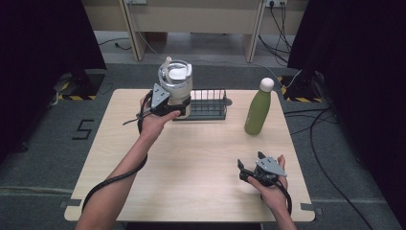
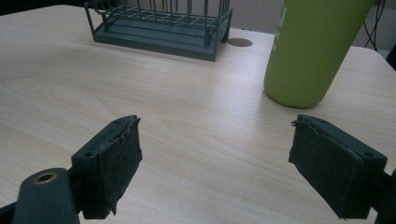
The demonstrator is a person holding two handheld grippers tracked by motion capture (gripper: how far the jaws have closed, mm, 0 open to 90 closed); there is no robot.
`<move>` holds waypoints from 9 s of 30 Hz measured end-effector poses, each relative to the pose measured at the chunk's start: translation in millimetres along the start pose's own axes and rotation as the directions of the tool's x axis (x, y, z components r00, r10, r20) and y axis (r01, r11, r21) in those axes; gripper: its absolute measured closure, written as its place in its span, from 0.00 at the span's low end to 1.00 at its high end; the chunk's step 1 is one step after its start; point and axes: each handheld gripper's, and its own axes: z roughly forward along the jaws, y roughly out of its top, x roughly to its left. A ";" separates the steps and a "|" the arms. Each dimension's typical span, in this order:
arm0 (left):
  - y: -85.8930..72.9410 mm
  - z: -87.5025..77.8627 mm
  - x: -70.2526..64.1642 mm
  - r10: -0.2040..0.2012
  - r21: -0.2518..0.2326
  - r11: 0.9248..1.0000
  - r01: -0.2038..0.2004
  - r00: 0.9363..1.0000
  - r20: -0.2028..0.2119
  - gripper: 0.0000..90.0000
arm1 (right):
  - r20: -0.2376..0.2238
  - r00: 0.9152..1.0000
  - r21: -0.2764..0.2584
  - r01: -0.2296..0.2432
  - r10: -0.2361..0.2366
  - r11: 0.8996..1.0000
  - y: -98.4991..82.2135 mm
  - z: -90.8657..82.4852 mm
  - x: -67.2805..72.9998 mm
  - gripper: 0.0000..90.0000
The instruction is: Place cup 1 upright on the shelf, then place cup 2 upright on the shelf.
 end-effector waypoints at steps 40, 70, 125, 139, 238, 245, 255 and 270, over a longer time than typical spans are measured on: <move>9.3 56.2 19.8 -0.032 0.013 0.999 0.034 0.987 -0.155 0.11 | 0.011 1.000 0.005 -0.001 0.001 1.000 -4.1 -3.3 -1.7 0.18; -12.0 90.0 17.0 -0.029 0.068 0.997 0.044 0.976 -0.215 0.11 | -0.003 1.000 0.003 0.015 -0.015 1.000 -4.3 -1.9 0.9 0.18; -45.1 100.2 12.6 -0.103 0.137 0.982 0.130 0.976 -0.191 0.01 | -0.021 0.999 0.007 0.034 -0.034 0.999 -4.4 -0.4 4.7 0.09; -43.0 78.1 17.1 -0.025 0.148 0.988 0.055 0.980 -0.199 0.00 | -0.031 0.999 -0.003 0.038 -0.039 0.999 -1.9 -1.6 5.0 0.08; -87.9 -125.8 40.5 -0.092 0.121 0.984 0.129 0.957 -0.275 0.00 | 0.203 0.979 -0.106 0.014 0.007 0.994 81.9 47.7 -56.3 0.04; -91.8 -124.4 41.7 -0.097 0.129 0.982 0.137 0.957 -0.274 0.00 | 0.222 0.975 -0.107 0.012 0.012 0.994 91.9 62.5 -65.2 0.05; -89.4 -123.4 41.9 -0.092 0.125 0.984 0.130 0.959 -0.268 0.00 | 0.238 0.971 -0.114 0.009 0.019 0.993 110.0 82.4 -75.0 0.06; -89.7 -122.7 41.0 -0.101 0.120 0.984 0.135 0.961 -0.259 0.00 | 0.254 0.967 -0.086 -0.004 0.026 0.996 118.7 111.3 -79.8 0.12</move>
